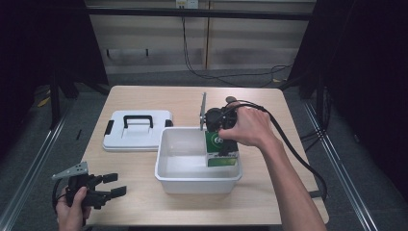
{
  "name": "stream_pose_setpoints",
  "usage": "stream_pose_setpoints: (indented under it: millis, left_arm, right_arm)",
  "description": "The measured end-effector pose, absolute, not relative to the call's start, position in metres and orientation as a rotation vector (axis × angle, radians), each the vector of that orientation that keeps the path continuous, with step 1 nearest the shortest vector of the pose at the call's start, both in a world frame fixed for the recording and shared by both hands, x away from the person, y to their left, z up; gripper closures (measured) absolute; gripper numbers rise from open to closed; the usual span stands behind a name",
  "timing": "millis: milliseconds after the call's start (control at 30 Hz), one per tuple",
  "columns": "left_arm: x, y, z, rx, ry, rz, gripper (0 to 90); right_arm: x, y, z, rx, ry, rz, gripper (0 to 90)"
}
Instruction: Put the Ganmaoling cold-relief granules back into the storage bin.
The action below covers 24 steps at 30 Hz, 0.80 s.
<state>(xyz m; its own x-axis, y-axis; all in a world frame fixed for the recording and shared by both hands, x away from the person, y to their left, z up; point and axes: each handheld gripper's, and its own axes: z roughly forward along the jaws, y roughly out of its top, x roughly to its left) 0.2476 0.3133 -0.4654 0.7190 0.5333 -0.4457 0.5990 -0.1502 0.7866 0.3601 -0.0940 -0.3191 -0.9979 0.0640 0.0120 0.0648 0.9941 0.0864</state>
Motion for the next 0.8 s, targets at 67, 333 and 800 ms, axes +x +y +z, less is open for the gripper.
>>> stream_pose_setpoints:
  millis: [67, 333, 800]
  left_arm:
    - [0.248, 0.313, -0.465, 1.806, 0.892, -0.073, 17.0]
    - [0.248, 0.313, -0.465, 1.807, 0.891, -0.074, 17.0]
    - [0.248, 0.313, -0.466, 1.814, 0.885, -0.072, 17.0]
  right_arm:
    - [0.360, -0.094, -0.321, -0.104, -3.124, -0.137, 16.2]
    - [0.362, -0.096, -0.337, -0.130, -3.125, -0.128, 16.1]
    - [0.363, -0.097, -0.371, -0.175, -3.117, -0.112, 15.9]
